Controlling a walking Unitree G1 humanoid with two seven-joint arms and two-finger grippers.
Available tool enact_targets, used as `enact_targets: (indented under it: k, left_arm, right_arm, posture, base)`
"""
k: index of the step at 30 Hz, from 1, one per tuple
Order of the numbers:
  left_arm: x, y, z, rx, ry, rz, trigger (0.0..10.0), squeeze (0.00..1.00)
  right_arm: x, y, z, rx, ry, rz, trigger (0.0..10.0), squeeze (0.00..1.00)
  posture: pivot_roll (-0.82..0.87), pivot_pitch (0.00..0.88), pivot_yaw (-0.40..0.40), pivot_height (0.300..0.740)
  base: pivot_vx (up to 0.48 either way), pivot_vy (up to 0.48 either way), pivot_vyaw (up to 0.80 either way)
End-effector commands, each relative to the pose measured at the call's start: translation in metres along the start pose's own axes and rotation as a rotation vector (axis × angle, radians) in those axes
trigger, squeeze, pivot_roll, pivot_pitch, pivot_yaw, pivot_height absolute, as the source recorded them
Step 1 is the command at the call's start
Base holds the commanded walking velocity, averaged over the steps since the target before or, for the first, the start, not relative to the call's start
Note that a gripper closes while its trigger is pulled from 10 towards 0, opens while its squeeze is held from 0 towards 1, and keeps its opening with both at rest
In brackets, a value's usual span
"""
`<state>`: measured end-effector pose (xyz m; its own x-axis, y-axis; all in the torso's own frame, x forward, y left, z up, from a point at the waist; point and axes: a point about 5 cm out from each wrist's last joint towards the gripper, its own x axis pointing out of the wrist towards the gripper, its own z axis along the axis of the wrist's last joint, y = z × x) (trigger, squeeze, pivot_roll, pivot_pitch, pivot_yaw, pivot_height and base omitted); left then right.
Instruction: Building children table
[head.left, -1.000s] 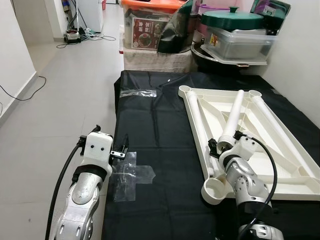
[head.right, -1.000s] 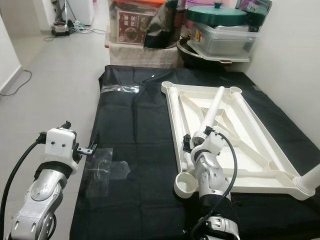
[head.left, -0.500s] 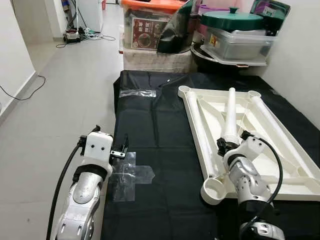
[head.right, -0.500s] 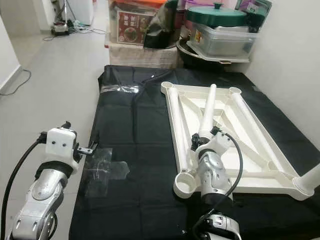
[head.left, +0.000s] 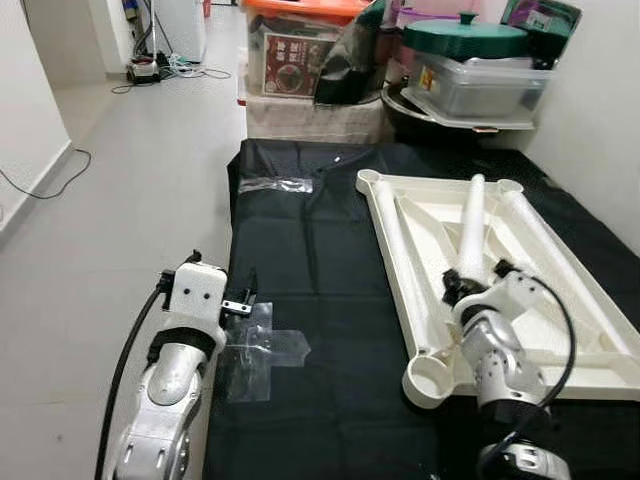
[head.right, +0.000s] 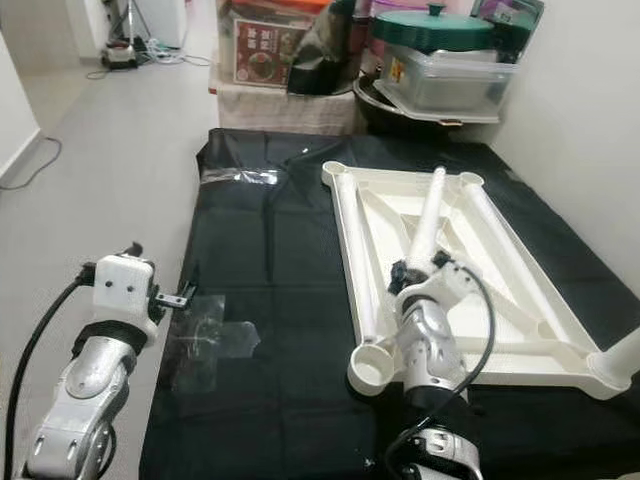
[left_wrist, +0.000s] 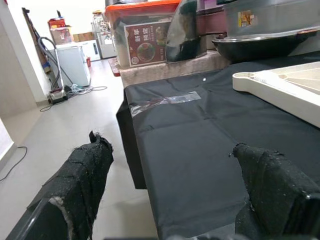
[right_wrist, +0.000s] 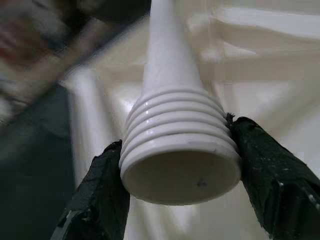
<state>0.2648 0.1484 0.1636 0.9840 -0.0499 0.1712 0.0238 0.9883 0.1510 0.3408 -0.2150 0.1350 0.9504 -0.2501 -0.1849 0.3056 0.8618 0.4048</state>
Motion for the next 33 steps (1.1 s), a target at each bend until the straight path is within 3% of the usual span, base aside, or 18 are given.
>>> enact_targets:
  k: [1, 2, 3, 5, 6, 8, 10, 12, 13, 14, 16, 17, 18, 21, 25, 28, 33]
  left_arm:
    - [0.0, -0.002, 0.0, -0.009, 0.006, -0.01, 10.0, 0.0]
    - [0.0, -0.002, 0.0, -0.009, 0.006, -0.01, 10.0, 0.0]
    - [0.0, -0.001, 0.002, -0.05, -0.007, -0.015, 10.0, 0.0]
    - [0.0, -0.001, 0.002, -0.05, -0.007, -0.015, 10.0, 0.0]
    - [0.001, 0.003, 0.009, -0.161, -0.033, -0.022, 10.0, 0.0]
    - [0.001, 0.003, 0.009, -0.161, -0.033, -0.022, 10.0, 0.0]
    - [0.003, 0.008, 0.038, -0.574, -0.157, -0.12, 10.0, 0.0]
    - [0.003, 0.008, 0.038, -0.574, -0.157, -0.12, 10.0, 0.0]
    - [0.003, 0.007, 0.05, -0.721, -0.213, -0.19, 10.0, 0.0]
    - [0.003, 0.007, 0.05, -0.721, -0.213, -0.19, 10.0, 0.0]
    - [0.001, 0.002, 0.064, -0.958, -0.275, -0.308, 10.0, 0.0]
    - [0.001, 0.002, 0.064, -0.958, -0.275, -0.308, 10.0, 0.0]
    - [0.0, -0.001, 0.068, -1.119, -0.296, -0.367, 10.0, 0.0]
    - [0.0, -0.001, 0.068, -1.119, -0.296, -0.367, 10.0, 0.0]
    - [0.0, -0.002, 0.066, -1.192, -0.295, -0.385, 10.0, 0.0]
    - [-0.002, 0.004, 0.06, -1.245, -0.279, -0.371, 10.0, 0.0]
    - [-0.003, 0.01, 0.058, -1.27, -0.263, -0.373, 10.0, 0.0]
  right_arm:
    - [0.0, 0.012, 0.017, 0.023, -0.072, 0.063, 0.0, 0.0]
    - [0.0, 0.012, 0.017, 0.023, -0.072, 0.063, 0.0, 0.0]
    - [-0.003, 0.034, 0.035, 0.054, -0.124, 0.22, 0.0, 0.0]
    - [-0.003, 0.034, 0.035, 0.054, -0.124, 0.22, 0.0, 0.0]
    - [-0.006, 0.055, 0.047, 0.072, -0.138, 0.415, 0.0, 0.0]
    - [-0.006, 0.055, 0.047, 0.072, -0.138, 0.415, 0.0, 0.0]
    - [-0.016, 0.081, 0.046, 0.113, -0.046, 0.765, 0.0, 0.0]
    - [-0.016, 0.081, 0.046, 0.113, -0.046, 0.765, 0.0, 0.0]
    - [-0.021, 0.085, 0.039, 0.107, 0.009, 0.875, 0.0, 0.0]
    - [-0.021, 0.085, 0.039, 0.107, 0.009, 0.875, 0.0, 0.0]
    - [-0.04, 0.092, 0.022, 0.099, 0.118, 1.11, 0.0, 0.0]
    - [-0.04, 0.092, 0.022, 0.099, 0.118, 1.11, 0.0, 0.0]
    - [-0.052, 0.094, 0.016, 0.11, 0.178, 1.239, 0.0, 0.0]
    - [-0.052, 0.094, 0.016, 0.11, 0.178, 1.239, 0.0, 0.0]
    - [-0.054, 0.091, 0.016, 0.127, 0.199, 1.279, 0.0, 0.0]
    - [-0.062, 0.085, 0.017, 0.161, 0.252, 1.381, 0.0, 0.0]
    - [-0.066, 0.081, 0.017, 0.163, 0.286, 1.435, 0.0, 0.0]
  posture:
    - [-0.02, 0.0, -0.127, 0.74]
    - [-0.02, 0.0, -0.127, 0.74]
    - [-0.02, 0.0, -0.123, 0.74]
    - [-0.02, 0.0, -0.123, 0.74]
    - [-0.02, 0.0, -0.122, 0.74]
    - [-0.02, 0.0, -0.122, 0.74]
    - [0.01, 0.0, -0.13, 0.74]
    - [0.01, 0.0, -0.13, 0.74]
    - [0.01, 0.0, -0.13, 0.74]
    - [0.01, 0.0, -0.13, 0.74]
    - [0.01, 0.0, -0.121, 0.74]
    - [0.01, 0.0, -0.121, 0.74]
    - [0.01, 0.0, -0.107, 0.74]
    - [0.01, 0.0, -0.107, 0.74]
    - [0.01, 0.0, -0.103, 0.74]
    - [0.02, 0.0, -0.103, 0.74]
    - [0.02, 0.0, -0.102, 0.74]
  base:
    - [0.0, 0.0, 0.0]
    - [0.0, 0.0, 0.0]
    - [0.0, 0.0, 0.0]
    - [0.0, 0.0, 0.0]
    - [0.0, 0.0, 0.0]
    - [0.0, 0.0, 0.0]
    - [0.0, 0.0, 0.0]
    - [0.0, 0.0, 0.0]
    - [0.0, 0.0, 0.0]
    - [0.0, 0.0, 0.0]
    - [0.0, 0.0, 0.0]
    - [0.0, 0.0, 0.0]
    - [0.0, 0.0, 0.0]
    - [0.0, 0.0, 0.0]
    - [0.0, 0.0, 0.0]
    - [0.0, 0.0, 0.0]
    - [0.0, 0.0, 0.0]
